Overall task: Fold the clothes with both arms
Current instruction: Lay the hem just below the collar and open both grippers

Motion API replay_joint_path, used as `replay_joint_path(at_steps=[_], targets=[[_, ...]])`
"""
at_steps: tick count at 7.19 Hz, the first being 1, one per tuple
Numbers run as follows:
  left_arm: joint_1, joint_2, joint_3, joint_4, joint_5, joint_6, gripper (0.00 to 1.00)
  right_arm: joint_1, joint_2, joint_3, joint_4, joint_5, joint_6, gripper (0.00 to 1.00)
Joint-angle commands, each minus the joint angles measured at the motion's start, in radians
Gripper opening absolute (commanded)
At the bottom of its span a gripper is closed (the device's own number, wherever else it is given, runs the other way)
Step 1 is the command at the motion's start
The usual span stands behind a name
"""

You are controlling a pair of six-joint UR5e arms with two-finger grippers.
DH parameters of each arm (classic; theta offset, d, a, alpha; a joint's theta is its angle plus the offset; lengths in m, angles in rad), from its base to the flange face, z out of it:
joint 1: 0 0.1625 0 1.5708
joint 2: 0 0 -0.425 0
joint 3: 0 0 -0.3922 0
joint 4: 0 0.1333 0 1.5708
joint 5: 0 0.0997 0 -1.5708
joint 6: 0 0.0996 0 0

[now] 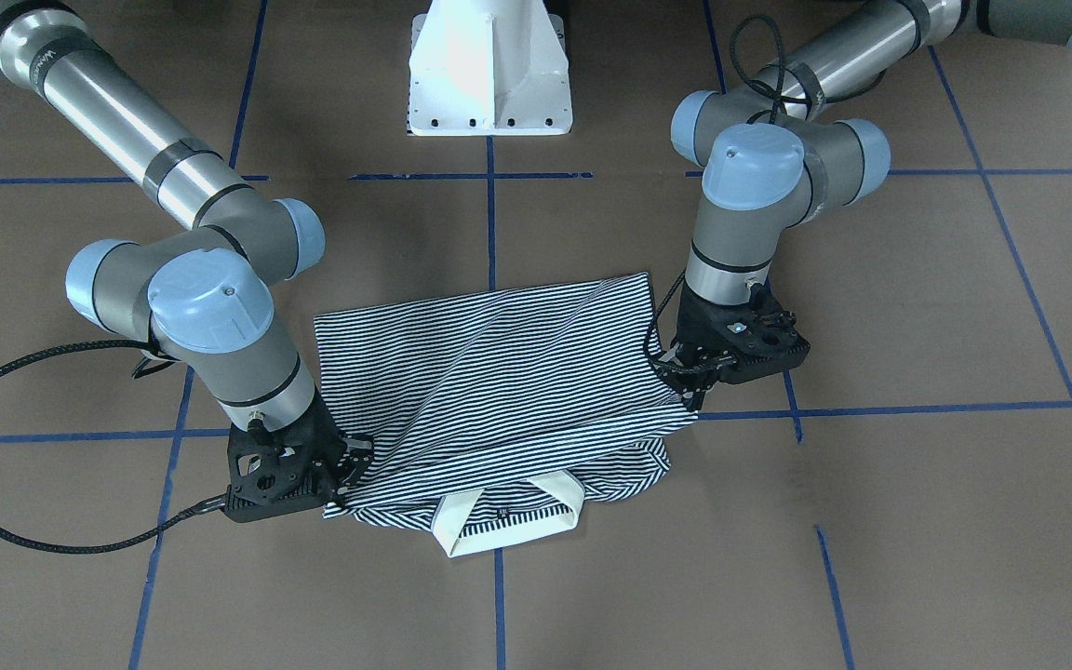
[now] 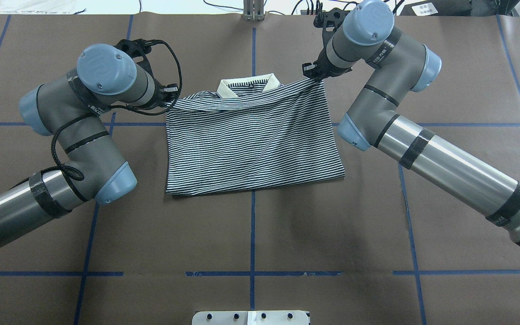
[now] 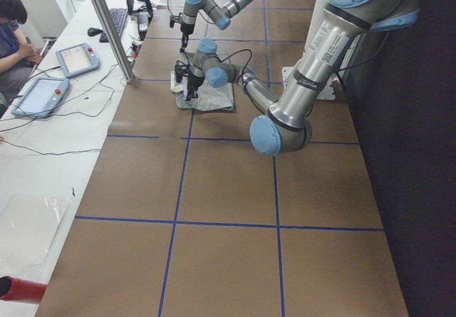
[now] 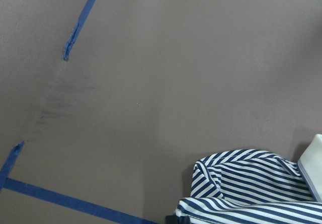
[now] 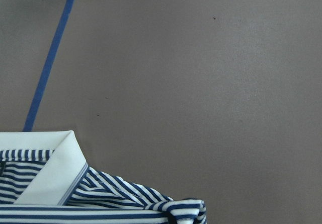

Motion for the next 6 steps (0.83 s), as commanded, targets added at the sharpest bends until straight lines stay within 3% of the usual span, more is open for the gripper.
replay_joint_path(at_steps=[1, 2, 3, 5, 6], targets=[[-0.005, -0.003, 0.009, -0.001, 0.000, -0.002, 0.00, -0.011, -0.003, 0.001, 0.024, 0.002, 0.003, 0.00], [-0.005, -0.003, 0.009, -0.001, 0.000, 0.000, 0.09, -0.011, -0.006, -0.001, 0.030, 0.006, 0.005, 0.29], [-0.003, -0.005, 0.012, -0.001, 0.000, 0.001, 0.99, -0.010, -0.009, 0.001, 0.036, 0.008, 0.006, 0.99], [-0.008, -0.014, 0.009, 0.000, -0.003, 0.007, 1.00, -0.002, -0.034, 0.037, 0.038, 0.062, 0.009, 1.00], [-0.009, -0.017, 0.005, 0.002, -0.006, 0.007, 1.00, -0.003, -0.105, 0.122, 0.033, 0.078, 0.011, 1.00]])
